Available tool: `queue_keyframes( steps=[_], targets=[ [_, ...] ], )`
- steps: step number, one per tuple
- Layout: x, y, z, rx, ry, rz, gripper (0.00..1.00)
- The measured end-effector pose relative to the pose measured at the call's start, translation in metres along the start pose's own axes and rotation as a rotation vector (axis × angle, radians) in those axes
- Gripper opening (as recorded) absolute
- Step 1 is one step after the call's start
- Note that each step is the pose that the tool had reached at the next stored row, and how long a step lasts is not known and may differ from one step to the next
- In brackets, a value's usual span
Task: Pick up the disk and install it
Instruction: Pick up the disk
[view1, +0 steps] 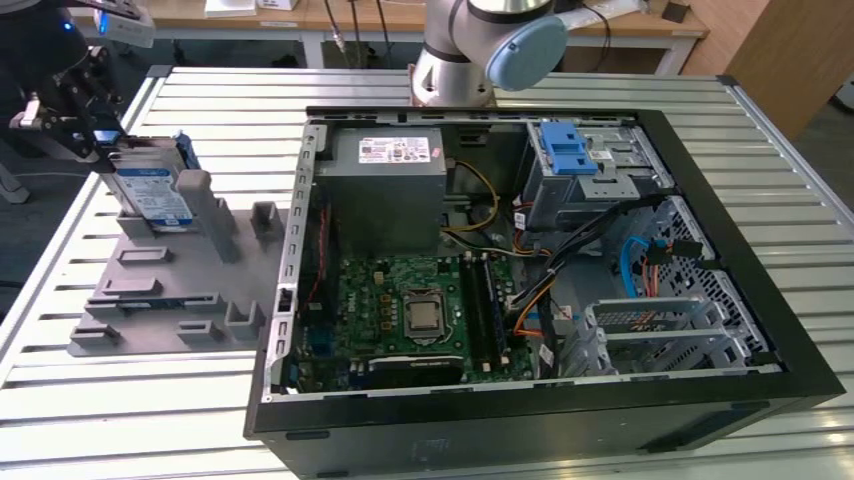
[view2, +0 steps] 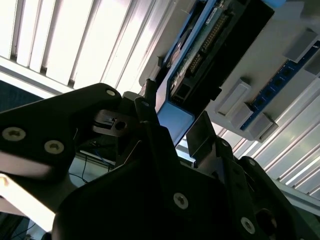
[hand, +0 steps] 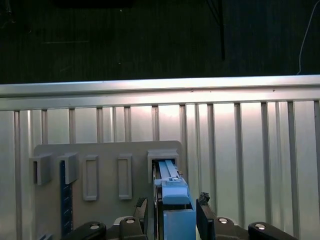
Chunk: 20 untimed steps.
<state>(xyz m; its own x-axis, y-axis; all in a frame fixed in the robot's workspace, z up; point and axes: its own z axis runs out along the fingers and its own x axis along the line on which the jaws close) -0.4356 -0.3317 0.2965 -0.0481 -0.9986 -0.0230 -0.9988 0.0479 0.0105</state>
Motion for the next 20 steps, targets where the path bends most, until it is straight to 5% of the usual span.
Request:
queue_keyframes(
  steps=[10, 20],
  targets=[
    [-0.0002, 0.0003, 0.0052, -0.001, -0.0007, -0.004, 0.51],
    [0.0, 0.0003, 0.0076, -0.0017, -0.0007, -0.007, 0.36]
  ],
)
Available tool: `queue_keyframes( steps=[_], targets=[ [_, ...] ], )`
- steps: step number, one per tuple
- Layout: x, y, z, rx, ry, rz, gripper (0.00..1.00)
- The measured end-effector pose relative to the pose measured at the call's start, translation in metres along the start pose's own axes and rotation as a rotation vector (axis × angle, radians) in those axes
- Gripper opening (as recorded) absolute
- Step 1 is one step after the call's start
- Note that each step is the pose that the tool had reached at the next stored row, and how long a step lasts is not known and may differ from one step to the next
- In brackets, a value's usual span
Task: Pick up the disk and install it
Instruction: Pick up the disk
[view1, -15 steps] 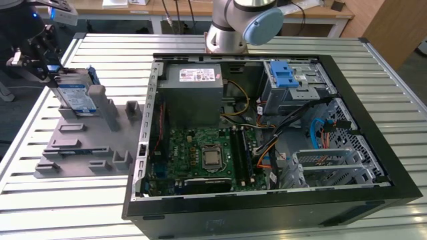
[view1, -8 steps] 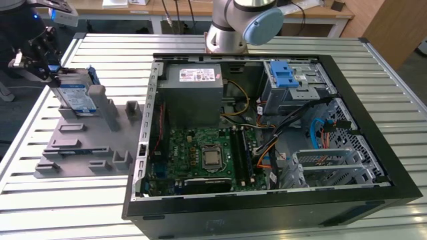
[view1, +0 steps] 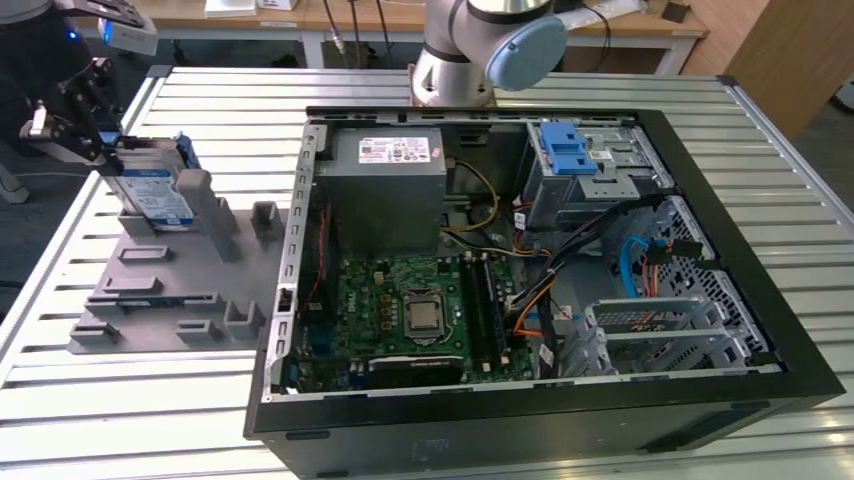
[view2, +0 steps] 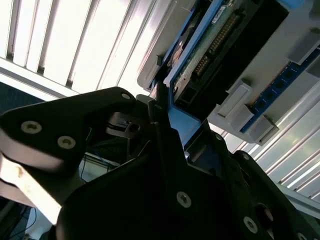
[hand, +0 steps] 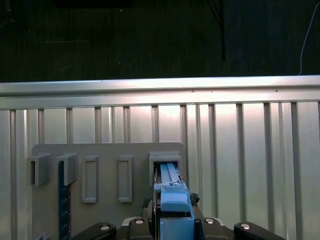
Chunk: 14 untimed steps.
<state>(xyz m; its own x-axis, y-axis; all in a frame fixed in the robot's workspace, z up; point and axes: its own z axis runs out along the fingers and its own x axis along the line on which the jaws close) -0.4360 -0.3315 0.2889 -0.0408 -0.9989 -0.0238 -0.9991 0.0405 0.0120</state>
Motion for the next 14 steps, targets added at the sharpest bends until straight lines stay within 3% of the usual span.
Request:
queue_keyframes(
  steps=[6, 9, 10, 14],
  targets=[
    [0.0001, 0.0, 0.0001, 0.0, 0.0053, -0.015, 0.36],
    [-0.0001, 0.0, 0.0002, 0.0003, 0.0052, -0.015, 0.38],
    [-0.0002, 0.0, -0.0006, -0.0004, 0.0056, -0.015, 0.44],
    [-0.0002, 0.0, -0.0011, 0.0003, 0.0053, -0.015, 0.44]
  ],
)
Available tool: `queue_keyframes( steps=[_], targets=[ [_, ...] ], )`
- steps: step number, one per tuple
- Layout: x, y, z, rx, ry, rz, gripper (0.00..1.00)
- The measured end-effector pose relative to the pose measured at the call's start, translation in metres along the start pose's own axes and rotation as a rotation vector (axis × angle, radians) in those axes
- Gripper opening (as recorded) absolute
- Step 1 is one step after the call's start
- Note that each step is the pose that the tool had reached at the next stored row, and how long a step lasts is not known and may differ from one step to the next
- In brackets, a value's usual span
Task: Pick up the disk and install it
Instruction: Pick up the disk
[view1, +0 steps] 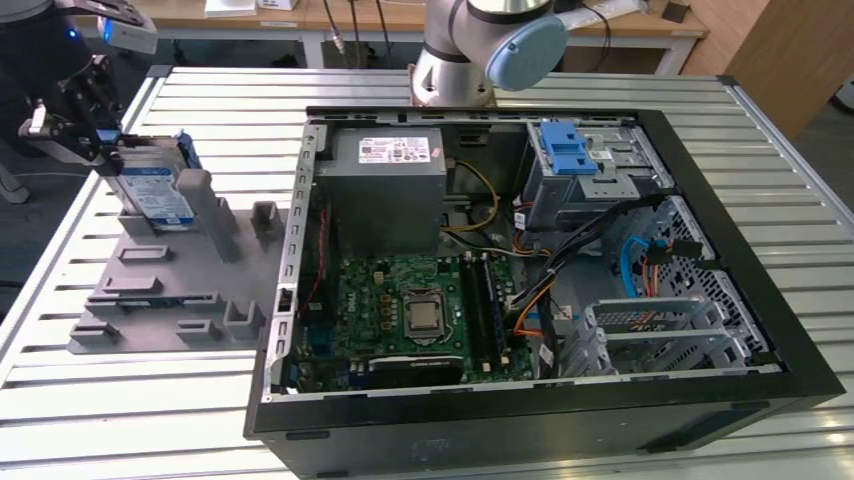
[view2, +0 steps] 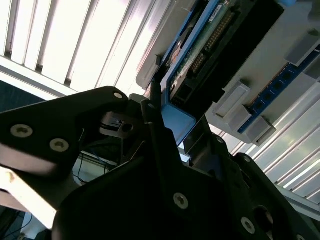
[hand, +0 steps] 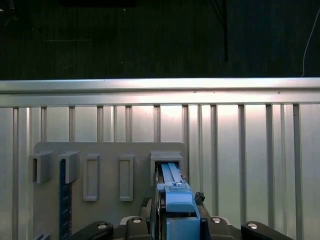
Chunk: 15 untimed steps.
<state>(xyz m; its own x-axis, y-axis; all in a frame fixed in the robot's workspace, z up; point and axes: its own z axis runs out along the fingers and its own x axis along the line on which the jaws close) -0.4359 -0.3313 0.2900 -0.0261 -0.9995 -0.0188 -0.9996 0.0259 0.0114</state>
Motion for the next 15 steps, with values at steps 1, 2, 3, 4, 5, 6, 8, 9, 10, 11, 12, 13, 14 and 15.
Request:
queue_keyframes(
  steps=[1, 2, 3, 4, 5, 6, 8, 9, 10, 11, 12, 13, 14, 15],
  targets=[
    [-0.0001, 0.0, -0.0001, 0.0, 0.0001, 0.0, 0.44],
    [-0.0001, 0.0, -0.0003, -0.0002, 0.0002, 0.0, 0.44],
    [-0.0001, 0.0, -0.0007, -0.0003, 0.0004, 0.0, 0.44],
    [-0.0002, 0.0001, -0.0006, -0.0001, 0.0006, 0.0, 0.44],
    [-0.0002, 0.0001, -0.0006, 0.0, 0.0009, 0.0, 0.44],
    [-0.0003, 0.0001, -0.0006, 0.0, 0.0009, 0.0, 0.44],
    [-0.0003, 0.0001, -0.0006, -0.0001, 0.001, 0.0, 0.44],
    [-0.0003, 0.0, -0.0006, -0.0001, 0.001, 0.0, 0.42],
    [-0.0003, 0.0001, -0.0006, -0.0001, 0.0014, 0.0, 0.42],
    [-0.0004, 0.0001, -0.0007, 0.0, 0.0028, 0.0, 0.36],
    [-0.0004, 0.0, -0.0008, 0.0001, 0.0043, 0.0, 0.36],
    [-0.0005, 0.0, -0.0013, 0.0001, 0.0059, 0.0, 0.36],
    [-0.0005, 0.0, -0.0017, 0.0001, 0.0071, 0.0, 0.36],
    [-0.0006, 0.0, -0.002, 0.0003, 0.0079, 0.0, 0.36]
  ],
)
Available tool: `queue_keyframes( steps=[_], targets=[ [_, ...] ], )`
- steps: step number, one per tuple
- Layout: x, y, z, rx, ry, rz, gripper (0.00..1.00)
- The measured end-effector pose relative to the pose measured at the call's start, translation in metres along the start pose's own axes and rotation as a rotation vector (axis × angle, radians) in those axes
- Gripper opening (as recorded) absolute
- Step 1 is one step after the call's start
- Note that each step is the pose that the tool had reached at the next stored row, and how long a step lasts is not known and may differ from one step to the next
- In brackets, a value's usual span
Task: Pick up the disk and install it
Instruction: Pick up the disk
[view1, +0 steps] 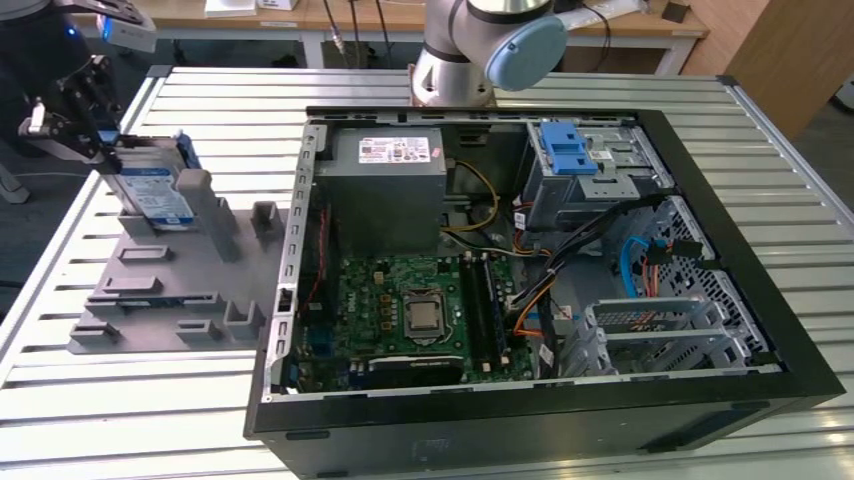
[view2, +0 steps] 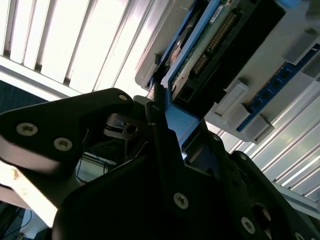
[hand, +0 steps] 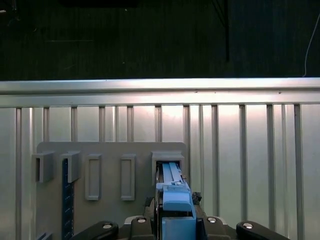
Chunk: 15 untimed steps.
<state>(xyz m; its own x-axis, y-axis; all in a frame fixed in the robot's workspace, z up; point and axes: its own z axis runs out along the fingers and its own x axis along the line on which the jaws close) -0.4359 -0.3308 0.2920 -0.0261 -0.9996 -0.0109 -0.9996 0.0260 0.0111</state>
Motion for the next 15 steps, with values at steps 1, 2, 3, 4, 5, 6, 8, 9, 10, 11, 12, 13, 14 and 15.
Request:
queue_keyframes(
  steps=[1, 2, 3, 4, 5, 6, 8, 9, 10, 11, 12, 13, 14, 15],
  targets=[
    [0.0, 0.0, -0.0007, -0.0002, 0.0007, 0.0, 0.36],
    [-0.0001, 0.0, -0.0015, -0.0002, 0.0011, 0.0, 0.36],
    [-0.0001, 0.0, -0.0023, -0.0001, 0.0011, 0.0, 0.36],
    [-0.0001, 0.0001, -0.0028, 0.0, 0.0012, 0.0, 0.36],
    [-0.0001, 0.0001, -0.0031, 0.0001, 0.0012, 0.0, 0.36],
    [-0.0001, 0.0001, -0.0035, 0.0002, 0.0012, 0.0, 0.36],
    [-0.0001, 0.0001, -0.0046, -0.0001, 0.0014, 0.0, 0.36],
    [-0.0001, 0.0001, -0.0052, 0.0, 0.0013, 0.0, 0.36],
    [-0.0002, 0.0001, -0.0057, 0.0, 0.0013, 0.0, 0.36],
    [-0.0002, 0.0001, -0.0063, 0.0001, 0.0013, 0.0, 0.36],
    [-0.0002, 0.0001, -0.0069, 0.0001, 0.0013, 0.0, 0.36],
    [-0.0002, 0.0001, -0.0076, 0.0002, 0.0013, 0.0, 0.36],
    [-0.0002, 0.0001, -0.0083, 0.0004, 0.0013, 0.0, 0.36],
    [-0.0002, 0.0002, -0.0091, 0.0004, 0.0013, 0.0, 0.36]
  ],
)
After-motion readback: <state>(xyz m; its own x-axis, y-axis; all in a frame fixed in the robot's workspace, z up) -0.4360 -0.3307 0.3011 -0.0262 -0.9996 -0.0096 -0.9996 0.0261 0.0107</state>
